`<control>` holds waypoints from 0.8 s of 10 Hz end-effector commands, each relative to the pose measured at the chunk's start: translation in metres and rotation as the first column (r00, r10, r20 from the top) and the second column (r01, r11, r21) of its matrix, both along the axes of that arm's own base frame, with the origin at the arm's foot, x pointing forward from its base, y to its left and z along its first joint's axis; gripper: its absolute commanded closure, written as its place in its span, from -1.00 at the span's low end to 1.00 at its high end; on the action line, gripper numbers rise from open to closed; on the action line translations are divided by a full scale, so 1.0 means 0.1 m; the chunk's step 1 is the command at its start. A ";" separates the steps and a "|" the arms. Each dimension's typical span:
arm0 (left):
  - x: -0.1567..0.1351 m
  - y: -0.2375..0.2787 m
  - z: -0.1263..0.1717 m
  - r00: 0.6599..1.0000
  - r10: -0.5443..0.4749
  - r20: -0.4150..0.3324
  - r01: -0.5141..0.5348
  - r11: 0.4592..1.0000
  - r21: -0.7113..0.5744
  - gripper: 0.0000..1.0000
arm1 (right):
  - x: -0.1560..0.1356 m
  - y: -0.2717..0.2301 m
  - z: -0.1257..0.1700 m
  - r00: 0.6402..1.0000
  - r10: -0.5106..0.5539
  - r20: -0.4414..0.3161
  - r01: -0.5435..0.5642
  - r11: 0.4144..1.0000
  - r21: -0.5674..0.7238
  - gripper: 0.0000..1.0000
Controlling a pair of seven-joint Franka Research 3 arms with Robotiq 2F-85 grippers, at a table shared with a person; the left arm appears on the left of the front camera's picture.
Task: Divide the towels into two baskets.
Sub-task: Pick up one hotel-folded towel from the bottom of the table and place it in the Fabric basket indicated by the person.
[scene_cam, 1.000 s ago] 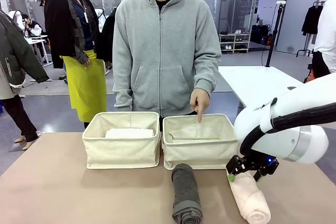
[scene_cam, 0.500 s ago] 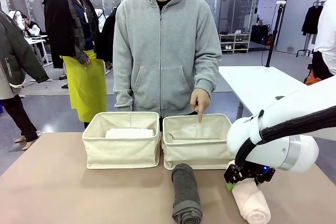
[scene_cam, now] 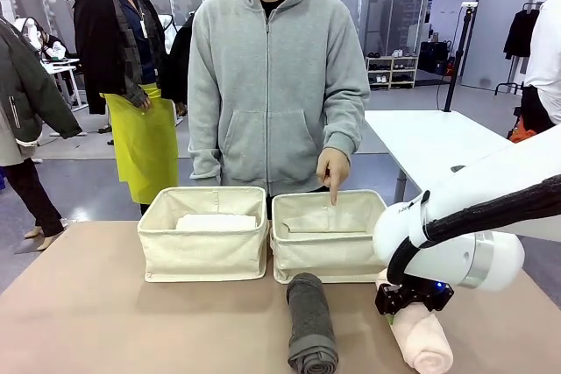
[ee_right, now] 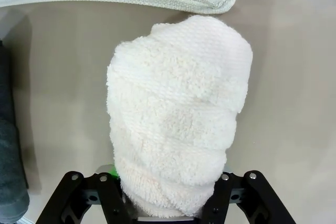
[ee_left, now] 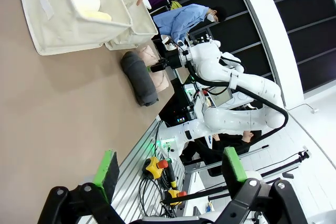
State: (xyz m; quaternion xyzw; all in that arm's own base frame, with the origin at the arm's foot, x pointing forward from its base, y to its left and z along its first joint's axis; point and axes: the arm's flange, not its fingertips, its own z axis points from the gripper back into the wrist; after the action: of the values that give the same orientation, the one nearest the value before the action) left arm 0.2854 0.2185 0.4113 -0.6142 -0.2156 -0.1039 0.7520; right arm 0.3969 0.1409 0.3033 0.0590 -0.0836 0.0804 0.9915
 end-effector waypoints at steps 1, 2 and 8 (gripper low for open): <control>-0.03 0.01 0.03 1.000 0.000 0.017 0.000 1.000 -0.006 -1.00 | -0.35 -0.18 -0.10 1.000 -0.008 0.005 0.008 1.000 -0.003 0.41; -0.03 0.01 0.03 1.000 0.000 0.017 0.000 1.000 -0.006 -1.00 | -0.37 -0.19 -0.02 1.000 0.001 0.008 -0.001 1.000 -0.008 0.66; -0.03 0.01 0.03 1.000 0.000 0.017 0.000 1.000 -0.006 -1.00 | -0.56 -0.07 1.26 0.965 0.248 0.085 -0.247 0.969 -0.021 0.58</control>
State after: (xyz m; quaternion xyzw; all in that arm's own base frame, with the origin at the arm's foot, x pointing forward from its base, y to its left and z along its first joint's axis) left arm 0.2854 0.2186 0.4115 -0.6141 -0.2159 -0.1040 0.7520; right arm 0.3618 0.1450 0.4111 0.0525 -0.1145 0.1778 0.9760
